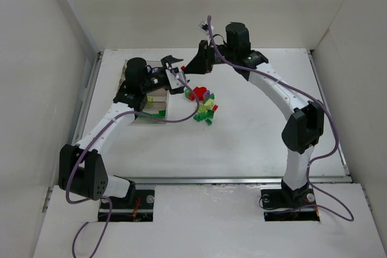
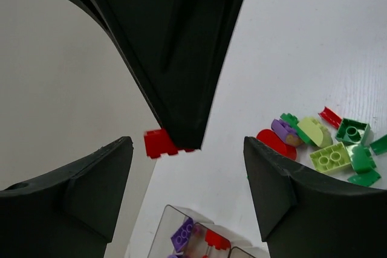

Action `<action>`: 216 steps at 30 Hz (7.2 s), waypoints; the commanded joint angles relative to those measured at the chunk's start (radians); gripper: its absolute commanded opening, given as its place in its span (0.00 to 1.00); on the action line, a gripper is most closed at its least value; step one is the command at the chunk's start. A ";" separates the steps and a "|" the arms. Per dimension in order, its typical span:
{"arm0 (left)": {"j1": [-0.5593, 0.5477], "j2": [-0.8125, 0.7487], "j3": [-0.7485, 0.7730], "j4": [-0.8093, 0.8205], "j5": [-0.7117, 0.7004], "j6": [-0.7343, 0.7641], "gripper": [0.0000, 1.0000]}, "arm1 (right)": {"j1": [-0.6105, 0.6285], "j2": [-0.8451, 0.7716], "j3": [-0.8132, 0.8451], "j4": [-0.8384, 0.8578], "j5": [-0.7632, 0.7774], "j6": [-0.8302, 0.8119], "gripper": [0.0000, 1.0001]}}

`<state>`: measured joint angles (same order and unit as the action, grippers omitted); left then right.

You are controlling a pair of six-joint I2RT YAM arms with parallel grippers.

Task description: Sort the legos into containers by color

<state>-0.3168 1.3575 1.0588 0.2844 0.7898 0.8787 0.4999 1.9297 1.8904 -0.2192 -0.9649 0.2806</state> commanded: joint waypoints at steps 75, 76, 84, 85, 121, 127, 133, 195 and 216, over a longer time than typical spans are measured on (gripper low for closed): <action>0.298 0.529 0.351 -0.220 -0.497 -0.839 0.00 | -0.129 0.229 0.124 0.063 0.209 0.201 1.00; 0.298 0.541 0.360 -0.220 -0.497 -0.839 0.00 | -0.129 0.238 0.124 0.063 0.209 0.201 1.00; 0.298 0.565 0.362 -0.245 -0.454 -0.817 0.53 | -0.147 0.238 0.090 0.035 0.271 0.201 1.00; 0.308 0.554 0.351 -0.255 -0.440 -0.817 0.54 | -0.147 0.238 0.090 0.012 0.281 0.189 1.00; 0.013 -0.041 -0.097 -0.044 -0.886 -0.538 1.00 | 0.049 -0.161 -0.496 -0.210 1.111 -0.009 0.90; 0.013 -0.118 -0.204 -0.024 -0.867 -0.557 1.00 | 0.049 -0.037 -0.452 -0.223 0.945 0.012 0.54; 0.013 -0.150 -0.233 -0.004 -0.867 -0.577 1.00 | 0.049 0.046 -0.415 -0.282 0.902 -0.008 0.42; -0.096 -0.058 -0.203 0.171 -0.075 -0.164 0.71 | 0.164 -0.198 -0.208 -0.161 0.739 0.034 0.00; -0.096 -0.069 -0.212 0.098 -0.219 -0.240 0.00 | 0.183 -0.149 -0.151 -0.229 0.738 -0.015 1.00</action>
<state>-0.4026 1.2984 0.8223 0.4366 0.6380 0.6640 0.6357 1.7885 1.6867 -0.4702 -0.1654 0.2573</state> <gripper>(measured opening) 0.333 0.967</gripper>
